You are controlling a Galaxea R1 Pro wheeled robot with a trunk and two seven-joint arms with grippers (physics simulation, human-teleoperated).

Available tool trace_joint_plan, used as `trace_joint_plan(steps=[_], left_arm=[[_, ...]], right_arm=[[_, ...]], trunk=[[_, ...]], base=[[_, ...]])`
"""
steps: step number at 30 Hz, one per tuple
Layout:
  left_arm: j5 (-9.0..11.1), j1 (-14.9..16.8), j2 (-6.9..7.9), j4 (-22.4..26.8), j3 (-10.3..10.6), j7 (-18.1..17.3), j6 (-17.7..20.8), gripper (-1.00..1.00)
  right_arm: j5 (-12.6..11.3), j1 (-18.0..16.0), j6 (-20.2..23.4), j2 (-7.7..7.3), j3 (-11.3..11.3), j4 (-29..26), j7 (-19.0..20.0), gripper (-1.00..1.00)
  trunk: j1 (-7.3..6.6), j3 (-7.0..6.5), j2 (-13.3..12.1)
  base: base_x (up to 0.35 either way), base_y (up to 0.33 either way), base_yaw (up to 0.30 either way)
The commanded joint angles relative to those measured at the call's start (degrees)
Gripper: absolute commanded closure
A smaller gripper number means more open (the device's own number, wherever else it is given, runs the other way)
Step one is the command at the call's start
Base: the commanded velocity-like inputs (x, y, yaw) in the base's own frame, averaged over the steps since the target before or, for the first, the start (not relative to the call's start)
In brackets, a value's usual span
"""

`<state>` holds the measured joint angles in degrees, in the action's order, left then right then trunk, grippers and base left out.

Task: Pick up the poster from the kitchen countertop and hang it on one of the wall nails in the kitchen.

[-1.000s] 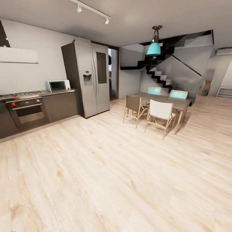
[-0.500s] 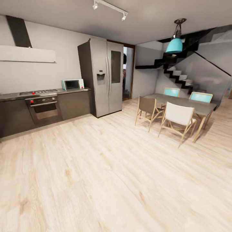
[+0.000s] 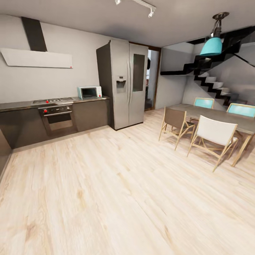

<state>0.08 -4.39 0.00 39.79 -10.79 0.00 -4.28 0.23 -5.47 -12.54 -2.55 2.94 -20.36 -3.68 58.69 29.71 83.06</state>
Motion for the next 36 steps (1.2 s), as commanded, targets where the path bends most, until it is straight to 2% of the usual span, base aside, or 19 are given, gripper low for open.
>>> trace_joint_plan(steps=[1,11,25,36], left_arm=[[0.01,-0.01,0.0,0.03,-0.02,0.0,-0.12,-1.0],[0.01,-0.01,0.0,0.02,-0.02,0.0,-0.11,-1.0],[0.01,-0.01,0.0,0.02,-0.02,0.0,-0.11,-1.0],[0.01,-0.01,0.0,0.02,-0.03,0.0,-0.18,-1.0]], right_arm=[[0.03,-0.02,-0.13,-0.04,0.31,0.04,-0.37,-1.0],[-0.03,-0.03,-0.19,0.05,0.26,0.06,-0.39,-1.0],[0.0,-0.02,-0.32,0.15,0.4,-0.01,-0.62,-1.0],[0.02,-0.04,-0.37,0.18,0.4,-0.04,-0.63,-1.0]], trunk=[[0.04,0.04,0.02],[0.04,0.09,0.02],[0.04,0.47,0.02],[0.04,0.78,0.02]], base=[[0.328,0.145,0.012],[0.317,0.185,0.04],[0.305,0.204,0.25],[0.327,0.093,0.269]])
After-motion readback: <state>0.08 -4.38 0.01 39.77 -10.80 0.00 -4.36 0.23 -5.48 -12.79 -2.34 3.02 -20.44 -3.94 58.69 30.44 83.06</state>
